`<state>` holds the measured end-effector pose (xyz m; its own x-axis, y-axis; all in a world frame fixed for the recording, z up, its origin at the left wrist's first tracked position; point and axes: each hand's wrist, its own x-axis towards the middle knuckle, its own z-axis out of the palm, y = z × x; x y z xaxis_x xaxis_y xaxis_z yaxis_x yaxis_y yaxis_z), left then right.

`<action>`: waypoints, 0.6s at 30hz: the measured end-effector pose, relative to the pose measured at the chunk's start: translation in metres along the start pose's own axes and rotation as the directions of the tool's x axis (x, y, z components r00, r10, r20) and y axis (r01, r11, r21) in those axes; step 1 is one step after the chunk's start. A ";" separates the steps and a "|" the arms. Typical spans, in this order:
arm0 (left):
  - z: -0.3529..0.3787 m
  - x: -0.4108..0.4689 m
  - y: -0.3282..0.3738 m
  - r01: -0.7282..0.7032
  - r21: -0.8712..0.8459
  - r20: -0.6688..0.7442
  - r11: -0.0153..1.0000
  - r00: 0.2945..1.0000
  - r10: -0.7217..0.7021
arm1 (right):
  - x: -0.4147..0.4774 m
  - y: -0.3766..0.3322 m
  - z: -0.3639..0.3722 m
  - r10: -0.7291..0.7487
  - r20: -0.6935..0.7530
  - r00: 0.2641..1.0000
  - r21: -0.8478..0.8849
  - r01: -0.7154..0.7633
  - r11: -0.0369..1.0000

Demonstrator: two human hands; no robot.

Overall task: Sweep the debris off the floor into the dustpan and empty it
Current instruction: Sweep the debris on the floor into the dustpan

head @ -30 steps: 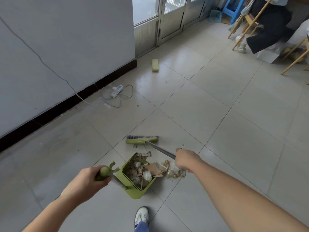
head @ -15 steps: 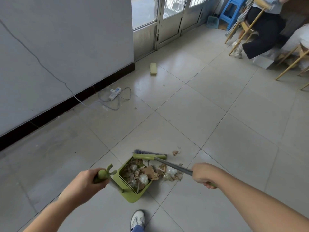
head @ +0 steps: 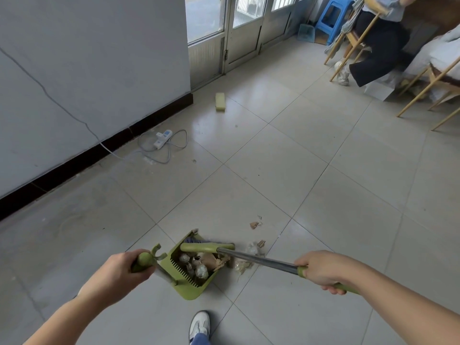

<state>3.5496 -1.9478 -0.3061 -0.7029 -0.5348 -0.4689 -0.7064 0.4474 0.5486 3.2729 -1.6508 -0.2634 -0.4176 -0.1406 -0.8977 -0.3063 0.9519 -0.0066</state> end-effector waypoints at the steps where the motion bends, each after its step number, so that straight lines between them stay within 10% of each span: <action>1: 0.000 0.000 0.000 0.000 -0.002 0.000 1.000 1.000 0.000 | -0.003 0.002 -0.004 -0.002 -0.004 1.000 0.006 0.002 1.000; 10: 0.002 -0.002 -0.001 0.006 -0.022 -0.003 1.000 1.000 -0.006 | 0.026 -0.021 -0.011 0.016 -0.102 0.995 0.016 -0.015 1.000; 18: -0.001 0.000 0.002 0.022 -0.011 0.004 1.000 1.000 -0.022 | 0.037 -0.075 0.020 -0.064 -0.236 0.970 -0.366 -0.028 0.930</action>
<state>3.5480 -1.9473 -0.3046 -0.6877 -0.5415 -0.4836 -0.7206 0.4277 0.5457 3.2976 -1.7216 -0.3052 -0.5872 -0.2613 -0.7661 -0.5863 0.7899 0.1800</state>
